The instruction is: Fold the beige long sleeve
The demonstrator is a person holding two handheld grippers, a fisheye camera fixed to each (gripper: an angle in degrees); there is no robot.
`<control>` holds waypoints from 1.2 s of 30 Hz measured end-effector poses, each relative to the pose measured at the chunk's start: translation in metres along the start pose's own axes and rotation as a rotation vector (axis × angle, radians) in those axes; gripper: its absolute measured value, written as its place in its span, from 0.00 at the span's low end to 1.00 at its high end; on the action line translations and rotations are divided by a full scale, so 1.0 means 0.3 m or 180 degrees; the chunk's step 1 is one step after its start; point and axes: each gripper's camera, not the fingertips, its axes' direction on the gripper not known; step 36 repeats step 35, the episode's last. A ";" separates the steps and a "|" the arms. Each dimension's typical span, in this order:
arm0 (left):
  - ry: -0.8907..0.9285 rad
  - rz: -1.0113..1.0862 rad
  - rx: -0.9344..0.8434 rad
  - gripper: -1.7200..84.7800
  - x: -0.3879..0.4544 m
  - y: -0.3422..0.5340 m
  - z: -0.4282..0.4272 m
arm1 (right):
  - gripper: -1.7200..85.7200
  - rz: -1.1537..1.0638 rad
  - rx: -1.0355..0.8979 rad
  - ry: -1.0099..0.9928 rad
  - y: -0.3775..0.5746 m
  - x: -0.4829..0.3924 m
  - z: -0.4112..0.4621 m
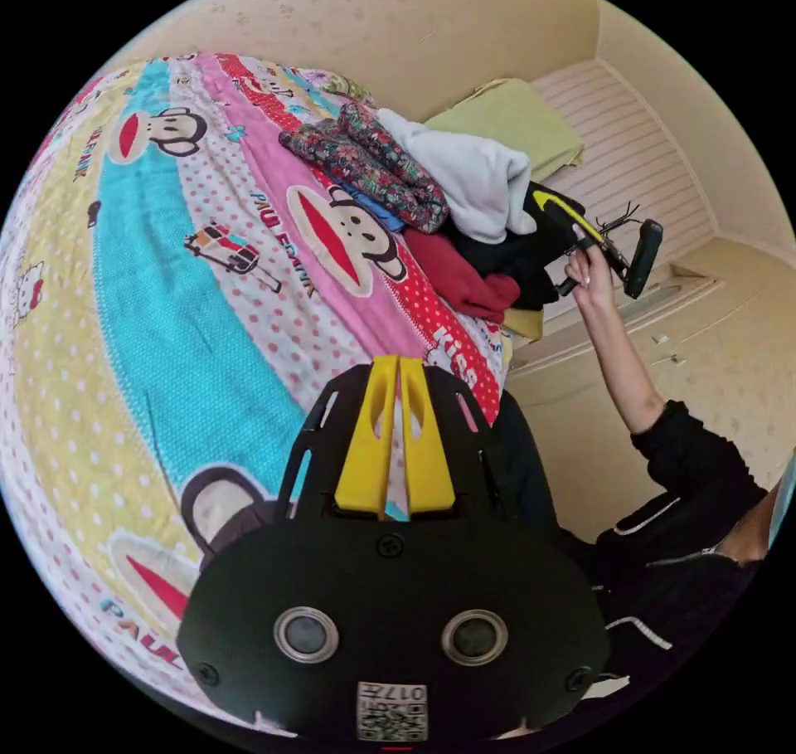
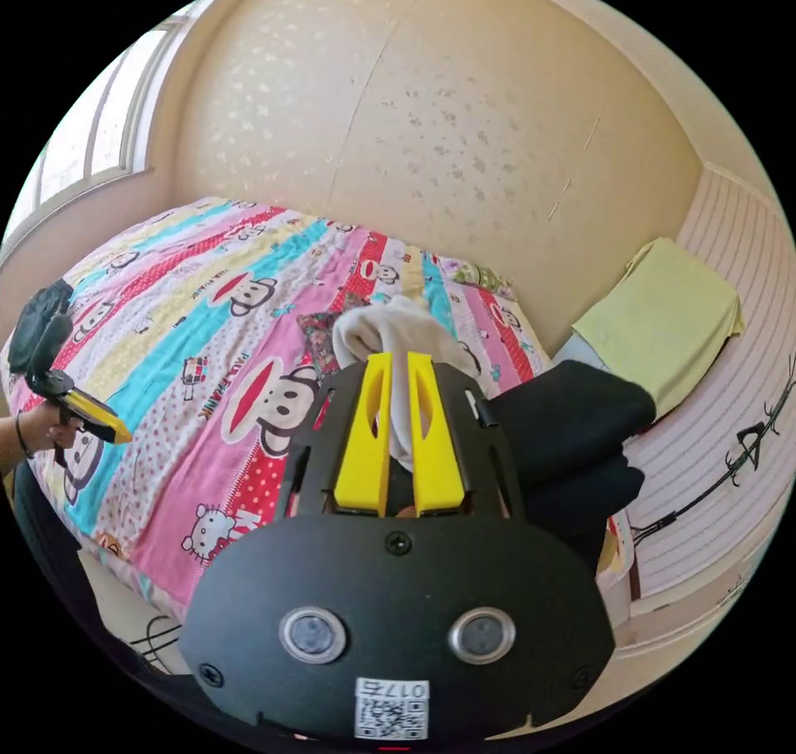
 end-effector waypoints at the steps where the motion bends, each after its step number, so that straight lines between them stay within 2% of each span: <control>1: -0.0108 0.0078 0.0171 0.01 0.006 0.121 -0.091 | 0.08 -0.0098 0.0298 0.0075 -0.033 -0.021 -0.078; 2: -0.0151 0.0096 0.0314 0.01 0.007 0.191 -0.144 | 0.07 -0.0154 0.0511 0.0175 -0.053 -0.050 -0.138; 4: -0.0307 -0.0057 0.1026 0.02 -0.006 0.493 -0.356 | 0.08 -0.0177 0.0713 0.0275 -0.053 -0.109 -0.182; 6: -0.0572 -0.0311 0.1524 0.03 -0.021 0.727 -0.495 | 0.08 -0.0275 0.0784 0.0140 -0.025 -0.187 -0.168; 9: -0.1424 -0.0738 0.2157 0.09 -0.017 1.084 -0.687 | 0.10 -0.0711 0.0600 -0.0547 0.033 -0.388 -0.034; 11: -0.2007 -0.1141 0.2314 0.10 -0.017 1.245 -0.780 | 0.11 -0.1141 0.0009 -0.1352 0.042 -0.646 0.133; 13: -0.2561 -0.1892 0.2456 0.11 -0.037 1.409 -0.898 | 0.11 -0.1483 -0.0296 -0.1787 0.031 -0.885 0.217; 15: -0.2751 -0.1902 0.2741 0.11 -0.034 1.484 -0.966 | 0.12 -0.1756 0.0011 -0.2016 -0.006 -1.121 0.198; 16: -0.2822 -0.1782 0.2898 0.11 -0.033 1.507 -1.000 | 0.12 -0.1949 0.0373 -0.2060 -0.042 -1.271 0.155; 17: -0.2853 -0.1735 0.2946 0.11 -0.036 1.512 -1.013 | 0.13 -0.2140 0.0687 -0.2097 -0.086 -1.415 0.112; 19: -0.2954 -0.1854 0.2891 0.13 -0.086 1.494 -1.049 | 0.14 -0.2372 0.0882 -0.2259 -0.165 -1.610 0.070; 22: -0.2935 -0.2462 0.2583 0.13 -0.195 1.483 -1.047 | 0.13 -0.2070 0.0555 -0.2659 -0.299 -1.843 0.123; 23: -0.2974 -0.2495 0.2712 0.13 -0.193 1.500 -1.037 | 0.12 -0.1858 0.0284 -0.2829 -0.325 -1.915 0.190; 25: -0.2760 -0.2564 0.3533 0.09 -0.170 1.608 -0.971 | 0.10 -0.1452 -0.0233 -0.3041 -0.326 -1.995 0.326; 26: -0.2613 -0.2558 0.3577 0.08 -0.177 1.628 -0.953 | 0.09 -0.1139 -0.0553 -0.3256 -0.312 -2.016 0.414; 28: -0.2244 -0.2495 0.3783 0.06 -0.187 1.699 -0.922 | 0.07 -0.0682 -0.0777 -0.3612 -0.291 -1.990 0.507; 30: -0.1960 -0.2524 0.3898 0.05 -0.186 1.738 -0.930 | 0.05 -0.0460 -0.0731 -0.3790 -0.276 -1.928 0.551; 34: -0.1309 -0.2377 0.3941 0.04 -0.129 1.711 -0.965 | 0.04 -0.0665 -0.0329 -0.4142 -0.291 -1.697 0.534; 36: -0.1223 -0.2282 0.3921 0.04 -0.106 1.692 -0.967 | 0.04 -0.0663 -0.0167 -0.4183 -0.299 -1.583 0.509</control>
